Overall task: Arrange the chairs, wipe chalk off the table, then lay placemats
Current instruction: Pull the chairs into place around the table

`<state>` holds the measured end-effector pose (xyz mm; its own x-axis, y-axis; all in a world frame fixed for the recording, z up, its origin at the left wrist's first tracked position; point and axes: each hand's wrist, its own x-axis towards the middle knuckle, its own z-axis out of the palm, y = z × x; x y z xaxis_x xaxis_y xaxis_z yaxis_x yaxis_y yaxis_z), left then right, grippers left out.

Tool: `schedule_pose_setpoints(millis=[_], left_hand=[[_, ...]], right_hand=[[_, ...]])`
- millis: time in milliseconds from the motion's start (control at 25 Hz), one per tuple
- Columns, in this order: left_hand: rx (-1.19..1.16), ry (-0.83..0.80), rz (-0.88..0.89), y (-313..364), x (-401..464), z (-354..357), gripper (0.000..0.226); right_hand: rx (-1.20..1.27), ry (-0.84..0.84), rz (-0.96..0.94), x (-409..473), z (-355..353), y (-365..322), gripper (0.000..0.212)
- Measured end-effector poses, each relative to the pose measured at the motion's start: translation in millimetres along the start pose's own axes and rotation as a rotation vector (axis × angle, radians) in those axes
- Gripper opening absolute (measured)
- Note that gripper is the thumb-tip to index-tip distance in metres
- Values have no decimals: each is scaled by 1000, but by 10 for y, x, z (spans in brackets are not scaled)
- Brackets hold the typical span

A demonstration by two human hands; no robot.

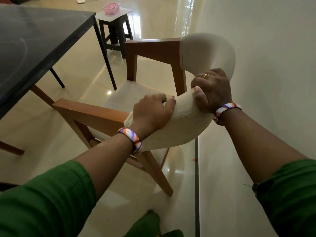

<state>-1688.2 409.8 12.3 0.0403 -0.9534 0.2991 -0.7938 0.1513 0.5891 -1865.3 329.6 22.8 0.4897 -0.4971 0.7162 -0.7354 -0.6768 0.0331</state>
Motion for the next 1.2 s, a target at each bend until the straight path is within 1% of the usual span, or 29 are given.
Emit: schedule_pose_setpoints(millis=[120,240,320,400,480,520,560,600,640,680,720,760,800,840,880,960,1080,1200], left_hand=[[31,-2,-28,99,230,191,54],[67,-5,-42,169,427,324,51],[60,-40,-48,187,532,363,46],[27,-109,-66,216,607,354,43],[-87,-240,-35,159,646,288,39],[-184,-341,9,54,650,216,38],[-270,-449,61,-88,638,127,39],[-305,-553,112,-285,606,21,40],[-263,-640,159,-531,581,-105,45],[-139,-699,204,-814,562,-240,54],[32,-714,247,-1134,560,-380,62],[199,-696,271,-1451,570,-524,66],[321,-668,264,-1743,588,-662,63],[387,-645,227,-1997,620,-778,57],[405,-638,182,-2186,659,-862,53],[346,-671,143,-2406,742,-910,50],[260,-668,222,-2495,770,-887,49],[215,-661,295,-2585,799,-872,48]], right_hand=[[-48,-75,70,39,17,234,47],[-143,-149,185,38,19,371,50],[-191,-201,319,35,-2,337,57],[-169,-232,515,27,-27,191,69],[-152,-242,665,13,-38,-30,75],[-182,-247,668,3,-31,-190,73],[-220,-264,626,-6,-12,-364,68],[-253,-306,555,-14,27,-563,64],[-287,-368,464,-13,94,-781,60],[-314,-448,370,-4,185,-1000,60],[-343,-524,292,27,305,-1217,62],[-371,-606,240,88,423,-1408,65],[-392,-673,222,173,529,-1557,66],[-392,-753,232,280,609,-1663,66],[-379,-796,245,374,670,-1720,63],[-331,-837,301,503,751,-1747,57],[-297,-873,376,585,824,-1725,57],[-257,-928,499,653,865,-1727,60]])
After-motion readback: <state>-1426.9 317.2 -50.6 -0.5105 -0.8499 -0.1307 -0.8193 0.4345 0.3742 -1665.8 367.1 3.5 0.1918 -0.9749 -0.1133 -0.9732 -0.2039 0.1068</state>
